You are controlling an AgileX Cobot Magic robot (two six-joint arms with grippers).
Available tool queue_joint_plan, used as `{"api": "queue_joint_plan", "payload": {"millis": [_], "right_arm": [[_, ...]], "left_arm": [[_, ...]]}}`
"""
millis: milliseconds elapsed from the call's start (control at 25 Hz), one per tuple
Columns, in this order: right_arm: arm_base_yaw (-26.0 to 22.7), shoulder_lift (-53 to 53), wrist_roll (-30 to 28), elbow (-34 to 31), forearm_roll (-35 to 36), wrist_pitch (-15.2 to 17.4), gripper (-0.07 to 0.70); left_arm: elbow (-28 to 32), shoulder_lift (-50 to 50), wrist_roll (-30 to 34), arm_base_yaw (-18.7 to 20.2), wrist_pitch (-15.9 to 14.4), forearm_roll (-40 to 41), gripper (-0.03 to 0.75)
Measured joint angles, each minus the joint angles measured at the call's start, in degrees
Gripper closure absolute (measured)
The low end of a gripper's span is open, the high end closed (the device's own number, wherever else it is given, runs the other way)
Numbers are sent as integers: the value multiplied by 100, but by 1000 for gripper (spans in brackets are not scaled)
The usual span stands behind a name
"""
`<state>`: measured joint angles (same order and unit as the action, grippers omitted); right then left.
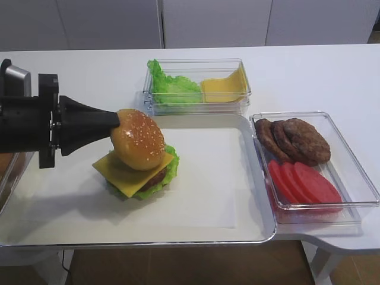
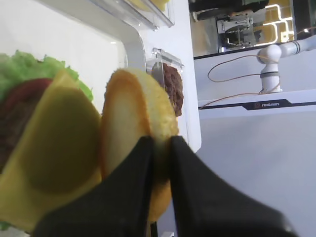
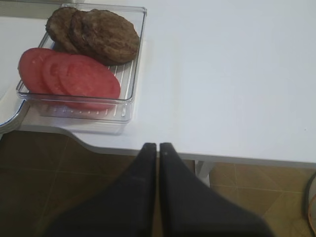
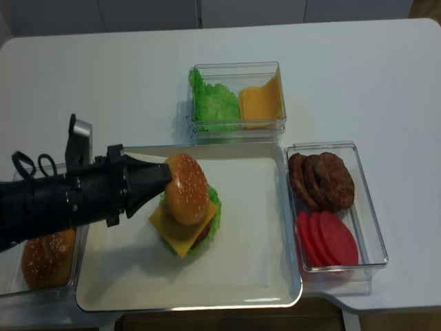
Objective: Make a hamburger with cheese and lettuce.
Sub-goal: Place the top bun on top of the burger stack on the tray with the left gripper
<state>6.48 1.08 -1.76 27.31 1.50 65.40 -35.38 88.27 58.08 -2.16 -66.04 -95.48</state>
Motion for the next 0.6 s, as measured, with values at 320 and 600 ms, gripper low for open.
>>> {"api": "queue_joint_plan", "payload": {"millis": [320, 600], "right_arm": [[0, 0, 0, 0, 0, 0, 624], [0, 0, 0, 0, 0, 0, 624]], "left_arm": [[0, 0, -14, 0, 0, 105, 641], [0, 0, -14, 0, -10, 105, 635]]}}
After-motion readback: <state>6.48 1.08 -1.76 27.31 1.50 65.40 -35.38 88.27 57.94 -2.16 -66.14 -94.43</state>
